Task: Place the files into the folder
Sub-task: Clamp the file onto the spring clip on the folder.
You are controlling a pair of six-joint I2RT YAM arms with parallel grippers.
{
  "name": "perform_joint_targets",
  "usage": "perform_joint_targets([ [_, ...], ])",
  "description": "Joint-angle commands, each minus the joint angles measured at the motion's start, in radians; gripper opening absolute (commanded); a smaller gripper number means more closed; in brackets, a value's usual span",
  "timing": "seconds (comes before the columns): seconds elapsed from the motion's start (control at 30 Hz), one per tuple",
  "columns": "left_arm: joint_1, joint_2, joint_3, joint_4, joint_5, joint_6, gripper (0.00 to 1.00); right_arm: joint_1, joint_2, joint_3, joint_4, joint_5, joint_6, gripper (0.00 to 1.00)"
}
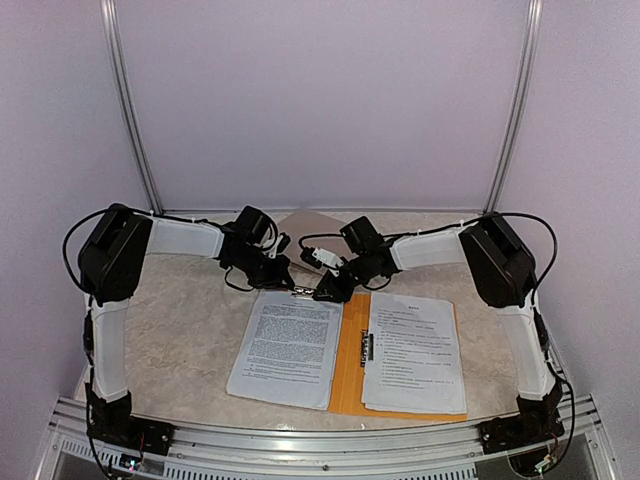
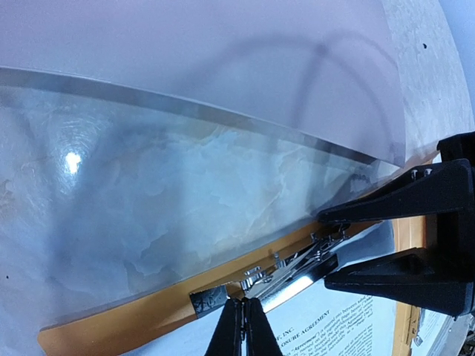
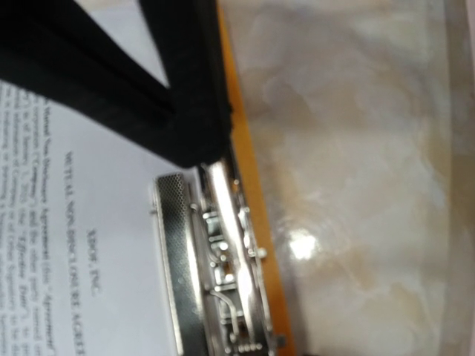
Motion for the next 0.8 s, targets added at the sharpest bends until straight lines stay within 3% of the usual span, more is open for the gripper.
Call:
perform_joint_targets([
  [0.0,0.013,0.063,-0.082,-0.188,-0.104,-0.01,0.0,0.008,0.038,-0.042,-0.09,0.076,0.02,0.0],
  [0.77,0.029,0.145,-0.037,-0.258,-0.127,-0.007,0.0,0.009,0.043,-0.05,-0.117,0.097,0.024,0.0],
])
